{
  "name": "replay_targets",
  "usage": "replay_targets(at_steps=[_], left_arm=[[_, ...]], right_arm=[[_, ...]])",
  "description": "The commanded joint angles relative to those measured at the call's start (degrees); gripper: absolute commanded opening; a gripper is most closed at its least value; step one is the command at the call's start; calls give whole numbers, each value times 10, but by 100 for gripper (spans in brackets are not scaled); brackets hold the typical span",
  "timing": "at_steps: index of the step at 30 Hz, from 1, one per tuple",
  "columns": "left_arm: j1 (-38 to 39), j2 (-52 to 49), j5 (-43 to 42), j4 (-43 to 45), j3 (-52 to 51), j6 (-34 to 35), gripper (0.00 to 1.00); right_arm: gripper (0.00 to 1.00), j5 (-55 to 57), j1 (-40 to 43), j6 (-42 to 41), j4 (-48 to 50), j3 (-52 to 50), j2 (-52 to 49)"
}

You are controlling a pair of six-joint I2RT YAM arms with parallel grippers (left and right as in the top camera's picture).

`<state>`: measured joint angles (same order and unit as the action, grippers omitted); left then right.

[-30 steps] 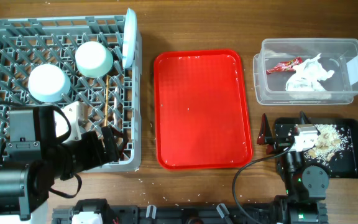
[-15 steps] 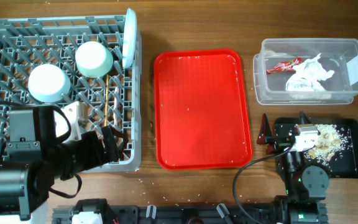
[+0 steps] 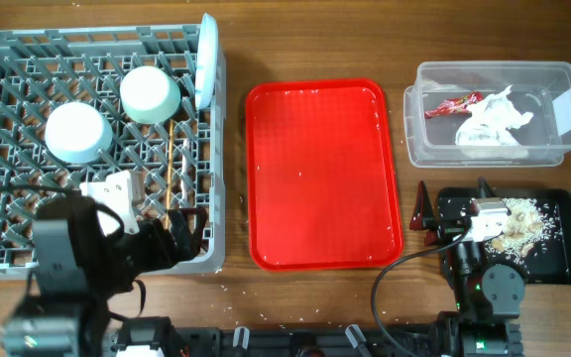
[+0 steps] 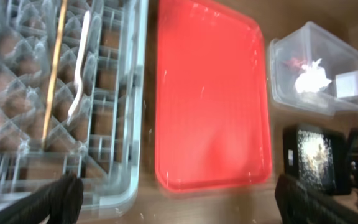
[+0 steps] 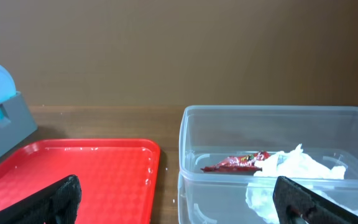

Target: Sort waste into correct bins and load items into the dishwasher rack

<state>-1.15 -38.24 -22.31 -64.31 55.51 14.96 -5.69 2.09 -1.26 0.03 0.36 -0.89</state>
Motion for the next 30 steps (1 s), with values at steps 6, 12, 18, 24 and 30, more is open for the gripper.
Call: replay_targets(at_steps=[6, 12, 18, 24, 30], left_arm=[[-3, 246, 38, 220, -260, -27, 100], [-3, 339, 38, 446, -434, -25, 100], [-3, 381, 60, 613, -522, -26, 100], [-3, 381, 90, 699, -549, -26, 100], [-3, 381, 116, 697, -551, -26, 100]], right_arm=[[100, 5, 0, -6, 1, 0, 7], [100, 5, 0, -6, 1, 0, 7], [100, 5, 0, -6, 1, 0, 7], [100, 5, 0, -6, 1, 0, 7], [100, 5, 0, -6, 1, 0, 7]])
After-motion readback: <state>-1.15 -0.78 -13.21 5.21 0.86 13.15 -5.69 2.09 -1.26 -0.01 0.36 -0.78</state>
